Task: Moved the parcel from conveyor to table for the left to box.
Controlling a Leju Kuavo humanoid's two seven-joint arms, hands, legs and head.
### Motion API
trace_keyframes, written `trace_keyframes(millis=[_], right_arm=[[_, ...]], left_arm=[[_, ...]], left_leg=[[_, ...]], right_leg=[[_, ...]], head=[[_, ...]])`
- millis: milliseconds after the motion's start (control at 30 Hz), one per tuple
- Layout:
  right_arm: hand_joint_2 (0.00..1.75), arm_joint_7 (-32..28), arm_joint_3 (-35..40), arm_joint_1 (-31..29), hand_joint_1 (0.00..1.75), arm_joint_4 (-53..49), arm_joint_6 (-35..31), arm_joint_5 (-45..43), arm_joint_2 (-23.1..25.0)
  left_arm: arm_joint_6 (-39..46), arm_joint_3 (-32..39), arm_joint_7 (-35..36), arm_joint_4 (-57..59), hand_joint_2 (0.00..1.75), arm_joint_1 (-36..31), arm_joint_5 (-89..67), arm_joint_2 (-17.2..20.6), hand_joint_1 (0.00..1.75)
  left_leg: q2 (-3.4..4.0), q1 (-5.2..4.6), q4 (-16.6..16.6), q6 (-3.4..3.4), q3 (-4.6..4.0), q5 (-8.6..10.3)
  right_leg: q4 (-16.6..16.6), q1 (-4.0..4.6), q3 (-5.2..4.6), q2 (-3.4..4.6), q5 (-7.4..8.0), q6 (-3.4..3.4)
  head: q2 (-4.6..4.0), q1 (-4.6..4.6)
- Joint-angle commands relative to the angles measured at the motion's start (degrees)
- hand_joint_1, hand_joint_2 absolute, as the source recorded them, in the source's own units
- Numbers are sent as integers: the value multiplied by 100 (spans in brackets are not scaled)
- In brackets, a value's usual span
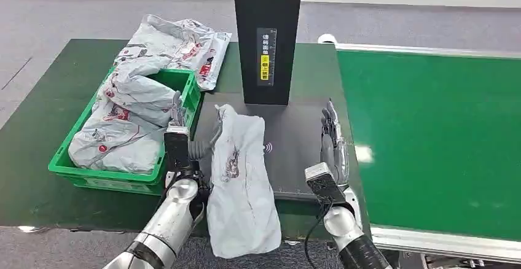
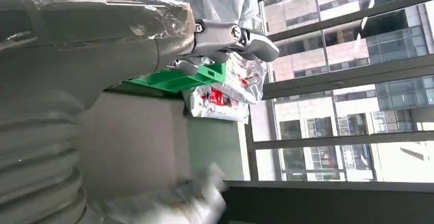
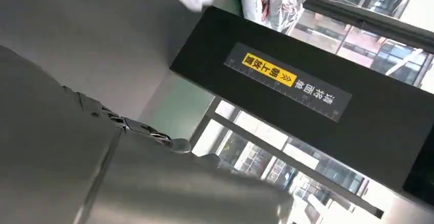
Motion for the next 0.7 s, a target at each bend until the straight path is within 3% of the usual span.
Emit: trace_keyframes(millis=[33,200,400,467,600,700], right_arm=[[0,185,-311,-72,0,124,266,-274,-68],[0,459,-358,-118,0,459,474,-427,-144],[0,554,-445,-301,0,637,691,-595,-144],[0,674,-493,-249,0,552,743,-566,-168],[0,740,-607,-154,0,455,817,-454,-151],[0,765,-688,-227,0,523,858,-385,-90]], left_arm=[[79,-279,15,13,175,-53,-5,159,0],[17,-521,15,-100,175,20,-119,254,0],[-1549,-1903,15,1576,175,-553,-1356,454,0],[-2255,-2518,653,2176,175,-787,-2075,434,0],[-1982,-3468,1332,2804,175,-974,-3663,472,0],[-2585,-4025,1927,3118,175,-1093,-4506,488,0]], left_leg=[[0,-3,-5,2,7,0],[-3,1,-8,2,12,1],[-5,-2,-14,3,22,3],[-12,-3,-13,3,19,5],[-7,-3,-16,3,25,4],[2,-4,-5,1,12,-1]], right_leg=[[-4,-2,7,-2,-1,0],[-9,2,14,-4,0,-1],[-14,-1,24,-8,1,-1],[-12,-2,23,-15,1,0],[-17,-2,26,-9,1,-1],[-8,-4,13,0,0,-1]], head=[[0,0],[0,2],[0,0],[0,0],[0,2],[0,2]])
